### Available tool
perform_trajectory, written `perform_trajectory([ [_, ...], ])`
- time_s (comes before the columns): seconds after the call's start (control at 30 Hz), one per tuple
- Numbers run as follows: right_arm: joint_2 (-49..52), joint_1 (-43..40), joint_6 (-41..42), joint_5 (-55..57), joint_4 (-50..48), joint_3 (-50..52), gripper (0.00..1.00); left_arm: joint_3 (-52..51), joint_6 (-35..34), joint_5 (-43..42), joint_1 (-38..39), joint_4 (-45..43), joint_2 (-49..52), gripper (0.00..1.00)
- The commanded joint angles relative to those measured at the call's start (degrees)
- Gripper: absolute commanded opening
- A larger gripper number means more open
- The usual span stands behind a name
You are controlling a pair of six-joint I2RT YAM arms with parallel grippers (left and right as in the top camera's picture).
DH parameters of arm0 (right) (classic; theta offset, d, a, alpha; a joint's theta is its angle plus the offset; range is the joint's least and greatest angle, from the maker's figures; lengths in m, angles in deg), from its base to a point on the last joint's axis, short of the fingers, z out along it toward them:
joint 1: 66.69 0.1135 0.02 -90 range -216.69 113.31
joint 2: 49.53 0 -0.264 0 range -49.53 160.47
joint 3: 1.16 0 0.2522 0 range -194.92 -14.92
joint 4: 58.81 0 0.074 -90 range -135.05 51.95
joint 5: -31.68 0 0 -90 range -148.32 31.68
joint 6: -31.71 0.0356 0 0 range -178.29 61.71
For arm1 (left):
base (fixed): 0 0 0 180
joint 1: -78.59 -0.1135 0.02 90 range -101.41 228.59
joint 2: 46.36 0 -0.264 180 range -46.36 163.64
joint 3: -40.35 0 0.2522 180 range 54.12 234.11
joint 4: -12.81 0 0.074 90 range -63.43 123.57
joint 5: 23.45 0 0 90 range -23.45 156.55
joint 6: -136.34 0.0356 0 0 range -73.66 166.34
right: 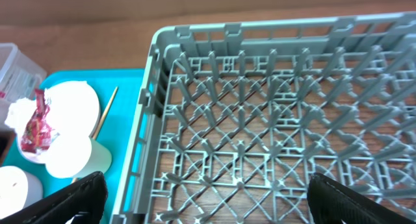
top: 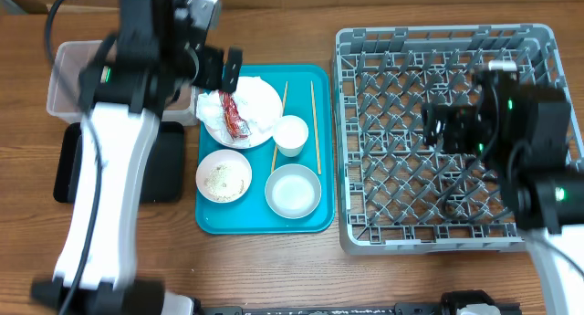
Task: Sort waste into correct bins and load items into the dishwasher
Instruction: 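Grasp the red wrapper and tissue with left gripper, drop into clear bin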
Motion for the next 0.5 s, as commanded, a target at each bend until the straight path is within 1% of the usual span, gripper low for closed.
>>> perform_trajectory([
  [0.0,5.31,-0.44,0.17,-3.34,2.27,-5.25,1.00,13.16,0.87,-0.31,1.05,8.22,12.96,1.00],
  [0.17,9.09,-0.44,0.15,-8.35,3.56,-5.25,1.00,14.29,-0.02,-1.75,1.16,7.87,21.55,1.00],
  [0.33,10.62,-0.44,0.13,-8.68,4.57,-5.22,1.00,14.32,-0.33,-3.69,1.16,6.97,28.83,1.00],
  [0.47,10.71,-0.44,0.13,-8.66,4.68,-5.22,1.00,14.29,-3.67,-2.86,1.33,7.48,33.38,1.00],
])
